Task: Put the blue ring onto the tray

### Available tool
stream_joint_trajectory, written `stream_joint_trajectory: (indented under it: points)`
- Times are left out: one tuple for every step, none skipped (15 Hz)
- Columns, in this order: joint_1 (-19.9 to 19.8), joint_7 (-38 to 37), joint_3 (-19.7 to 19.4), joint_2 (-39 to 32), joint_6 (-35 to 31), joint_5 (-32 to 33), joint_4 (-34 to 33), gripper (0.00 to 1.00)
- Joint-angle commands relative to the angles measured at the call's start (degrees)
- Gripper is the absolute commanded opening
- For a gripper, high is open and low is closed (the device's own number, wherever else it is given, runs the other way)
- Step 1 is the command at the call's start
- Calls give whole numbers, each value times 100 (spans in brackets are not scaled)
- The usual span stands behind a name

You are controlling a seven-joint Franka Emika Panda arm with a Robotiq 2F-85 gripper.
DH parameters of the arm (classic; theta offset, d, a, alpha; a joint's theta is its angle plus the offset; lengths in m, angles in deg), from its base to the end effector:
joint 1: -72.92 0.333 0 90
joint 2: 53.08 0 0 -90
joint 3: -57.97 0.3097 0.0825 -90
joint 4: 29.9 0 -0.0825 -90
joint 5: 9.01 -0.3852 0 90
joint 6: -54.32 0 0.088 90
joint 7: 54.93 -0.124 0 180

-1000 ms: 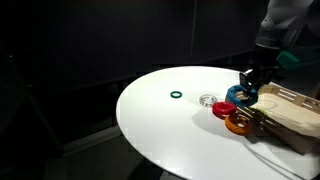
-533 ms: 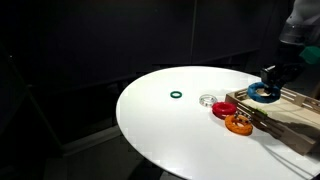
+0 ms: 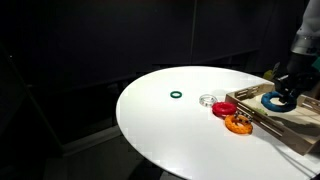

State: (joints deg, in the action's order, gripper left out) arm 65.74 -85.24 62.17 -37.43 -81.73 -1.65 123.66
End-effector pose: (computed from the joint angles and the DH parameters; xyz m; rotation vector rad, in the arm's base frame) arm 0.3986 -0.0255 0.2960 2.9388 -0.7348 -0.0119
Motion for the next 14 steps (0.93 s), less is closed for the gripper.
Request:
stream_joint_trajectory:
  points:
    - [-121,-127,-41,-21,130,168,92,11]
    - [-133,-108,-54,-42,154,156,108,34]
    - [-139,-91,-66,-55,185,151,120,59]
    - [-141,-76,-79,-65,216,142,123,60]
    - [-136,-60,-88,-60,260,137,119,67]
    - [-122,-31,-99,-45,298,120,114,75]
    - [-106,7,-107,-16,348,102,105,82]
    - [-82,68,-116,19,395,64,99,91]
    - [-45,167,-130,66,445,-1,92,97]
    - [-1,278,-146,127,502,-83,84,100]
    - [54,421,-163,201,568,-179,69,100]
    - [120,587,-177,258,634,-284,50,100]
    - [231,873,-222,344,702,-492,36,100]
    - [319,1114,-253,423,794,-667,13,100]
